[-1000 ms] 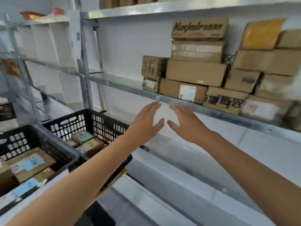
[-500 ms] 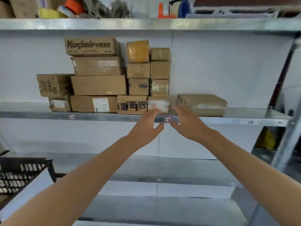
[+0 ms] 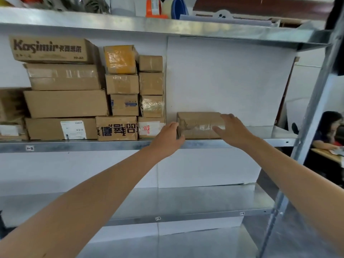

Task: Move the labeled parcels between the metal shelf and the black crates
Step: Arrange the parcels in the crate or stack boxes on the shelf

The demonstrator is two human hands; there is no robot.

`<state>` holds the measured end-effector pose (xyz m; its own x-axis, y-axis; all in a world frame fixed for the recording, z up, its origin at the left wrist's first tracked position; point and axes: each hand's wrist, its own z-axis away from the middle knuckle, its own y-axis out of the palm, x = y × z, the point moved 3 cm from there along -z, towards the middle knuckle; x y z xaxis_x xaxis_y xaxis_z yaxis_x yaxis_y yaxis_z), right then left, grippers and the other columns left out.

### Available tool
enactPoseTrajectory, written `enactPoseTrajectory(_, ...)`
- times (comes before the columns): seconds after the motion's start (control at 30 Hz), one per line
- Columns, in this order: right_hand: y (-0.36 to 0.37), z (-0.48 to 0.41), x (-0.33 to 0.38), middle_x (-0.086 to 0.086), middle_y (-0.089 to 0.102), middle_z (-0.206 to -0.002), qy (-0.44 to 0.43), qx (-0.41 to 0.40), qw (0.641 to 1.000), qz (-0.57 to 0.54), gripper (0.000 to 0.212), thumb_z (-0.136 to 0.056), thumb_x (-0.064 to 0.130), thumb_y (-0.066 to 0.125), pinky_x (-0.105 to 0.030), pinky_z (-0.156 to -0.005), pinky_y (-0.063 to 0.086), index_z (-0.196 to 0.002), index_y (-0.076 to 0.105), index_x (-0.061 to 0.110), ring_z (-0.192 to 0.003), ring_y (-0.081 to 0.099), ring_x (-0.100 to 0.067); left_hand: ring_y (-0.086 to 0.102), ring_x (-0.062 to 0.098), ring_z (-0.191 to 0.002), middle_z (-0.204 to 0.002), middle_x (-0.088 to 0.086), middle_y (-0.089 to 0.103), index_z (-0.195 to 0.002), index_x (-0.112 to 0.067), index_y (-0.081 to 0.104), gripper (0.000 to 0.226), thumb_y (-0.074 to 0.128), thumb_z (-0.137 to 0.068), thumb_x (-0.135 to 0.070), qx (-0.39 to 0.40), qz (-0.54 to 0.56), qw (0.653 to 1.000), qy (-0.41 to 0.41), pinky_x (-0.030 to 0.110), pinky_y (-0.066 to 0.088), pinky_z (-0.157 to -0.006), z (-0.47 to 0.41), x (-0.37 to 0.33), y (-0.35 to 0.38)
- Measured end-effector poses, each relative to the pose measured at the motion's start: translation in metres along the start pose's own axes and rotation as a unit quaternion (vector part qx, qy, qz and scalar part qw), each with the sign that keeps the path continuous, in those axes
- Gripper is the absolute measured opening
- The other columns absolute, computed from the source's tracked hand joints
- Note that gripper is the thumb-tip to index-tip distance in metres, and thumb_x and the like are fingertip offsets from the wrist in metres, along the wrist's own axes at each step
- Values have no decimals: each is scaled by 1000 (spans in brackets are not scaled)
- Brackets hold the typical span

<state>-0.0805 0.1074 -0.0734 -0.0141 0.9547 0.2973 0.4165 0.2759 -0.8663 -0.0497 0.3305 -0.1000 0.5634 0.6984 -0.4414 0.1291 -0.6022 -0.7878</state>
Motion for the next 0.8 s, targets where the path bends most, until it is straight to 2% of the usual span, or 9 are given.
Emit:
enactPoseTrajectory(0.07,4,-18,-15,-20,32,-154,44,6,999,-27,66,-103,40,47,-43,-115,27,-154,24,4,-140,36,-36,30,24,-143,-156,10,32,-152,-7,26,60,48,-101,-30,7,20,999,-35,30,30,-107,-17,4,6)
enactPoseTrajectory(0.2,16,-51,-36,-18,24,-158,156,13,974,-161,71,-101,39,47,-41,-106,33,-156,18,4,-140,35,-36,43,26,-134,-150,10,42,-148,-9,32,56,46,-101,-37,11,128,983,-129,25,30,-88,-49,12,22)
enactPoseTrajectory(0.33,34,-72,-49,-14,35,-153,240,-8,916,-321,68,-101,41,46,-35,-91,34,-154,23,4,-134,41,-32,49,31,-128,-139,15,52,-144,-8,40,58,32,-104,-49,-7,194,970,-145,36,39,-95,-65,12,39)
enactPoseTrajectory(0.43,41,-77,-55,-13,47,-135,294,-37,866,-403,63,-101,44,45,-36,-88,33,-150,32,6,-121,47,-31,52,36,-120,-131,23,55,-136,-2,45,61,28,-104,-50,-27,238,958,-158,38,39,-90,-65,12,50)
enactPoseTrajectory(0.5,41,-74,-57,-10,48,-116,308,-40,857,-411,58,-100,43,45,-35,-83,33,-142,40,3,-102,47,-28,53,31,-114,-124,17,57,-133,-5,47,57,28,-104,-50,-37,269,948,-168,36,39,-86,-63,11,54)
enactPoseTrajectory(0.57,37,-71,-60,-10,48,-111,309,-62,861,-400,56,-100,42,45,-36,-80,35,-138,37,2,-97,46,-27,52,23,-101,-101,3,56,-120,-11,49,44,30,-104,-48,-57,294,938,-174,31,36,-75,-61,8,54)
enactPoseTrajectory(0.67,24,-61,-59,-10,49,-110,280,-98,867,-400,48,-100,42,49,-40,-81,43,-127,36,5,-97,49,-27,48,12,-81,-83,-7,47,-108,-16,46,30,35,-105,-43,-104,328,923,-170,22,34,-62,-55,2,46)
enactPoseTrajectory(0.73,16,-48,-57,-8,49,-108,258,-108,866,-416,41,-98,44,52,-43,-90,49,-114,36,10,-100,52,-27,46,6,-76,-82,-7,48,-105,-18,47,26,37,-104,-42,-133,353,912,-159,20,34,-61,-46,-1,37)
enactPoseTrajectory(0.8,9,-30,-55,-4,49,-103,243,-113,860,-434,40,-97,44,57,-49,-100,49,-111,37,13,-108,56,-29,48,10,-75,-80,-5,48,-95,-21,48,25,41,-103,-43,-163,388,894,-152,24,37,-64,-33,-1,26)
